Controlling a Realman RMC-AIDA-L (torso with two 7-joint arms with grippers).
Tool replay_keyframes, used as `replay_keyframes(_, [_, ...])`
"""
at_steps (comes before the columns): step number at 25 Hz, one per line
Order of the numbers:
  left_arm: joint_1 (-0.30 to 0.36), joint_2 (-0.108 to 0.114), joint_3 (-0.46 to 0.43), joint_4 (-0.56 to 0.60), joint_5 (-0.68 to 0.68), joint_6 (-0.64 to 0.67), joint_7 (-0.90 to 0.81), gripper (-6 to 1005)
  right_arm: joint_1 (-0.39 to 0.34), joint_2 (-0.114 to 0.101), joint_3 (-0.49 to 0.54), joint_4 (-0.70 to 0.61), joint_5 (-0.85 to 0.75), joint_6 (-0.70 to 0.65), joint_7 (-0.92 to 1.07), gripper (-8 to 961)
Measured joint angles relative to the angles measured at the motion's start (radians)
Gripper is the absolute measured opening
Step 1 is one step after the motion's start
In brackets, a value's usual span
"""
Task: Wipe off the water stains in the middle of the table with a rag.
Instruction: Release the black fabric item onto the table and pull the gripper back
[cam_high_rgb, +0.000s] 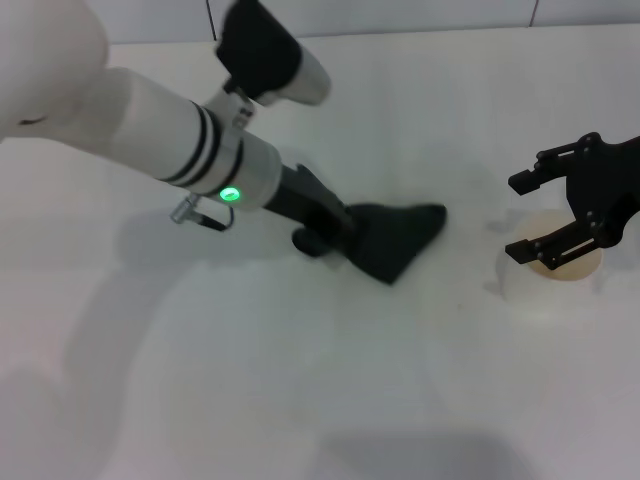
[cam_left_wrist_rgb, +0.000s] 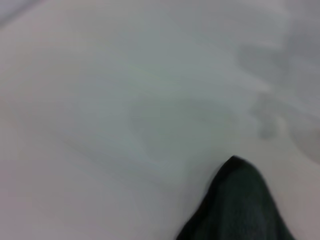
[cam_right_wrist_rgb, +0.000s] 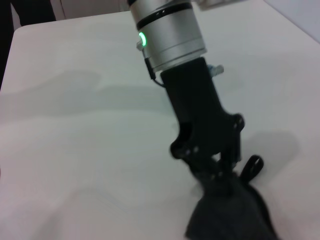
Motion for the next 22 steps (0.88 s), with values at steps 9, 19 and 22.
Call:
replay_keyframes(9, [0.168, 0.007, -0.068, 0.241, 0.015, 0.069, 0.037, 205, -0.01, -0.001, 0.006, -0.007, 0.005, -0.002, 0.0, 855])
replay_keyframes(19, [0.381, 0.009, -0.338, 0.451, 0.009, 0.367, 0.171, 213, -0.041, -0.001, 0.007, -0.023, 0.031, -0.006, -0.001, 854])
replay_keyframes(22, [0.399, 0.009, -0.392, 0.444, 0.009, 0.41, 0.221, 216, -0.048, -0.001, 0.007, -0.02, 0.037, -0.001, -0.004, 854])
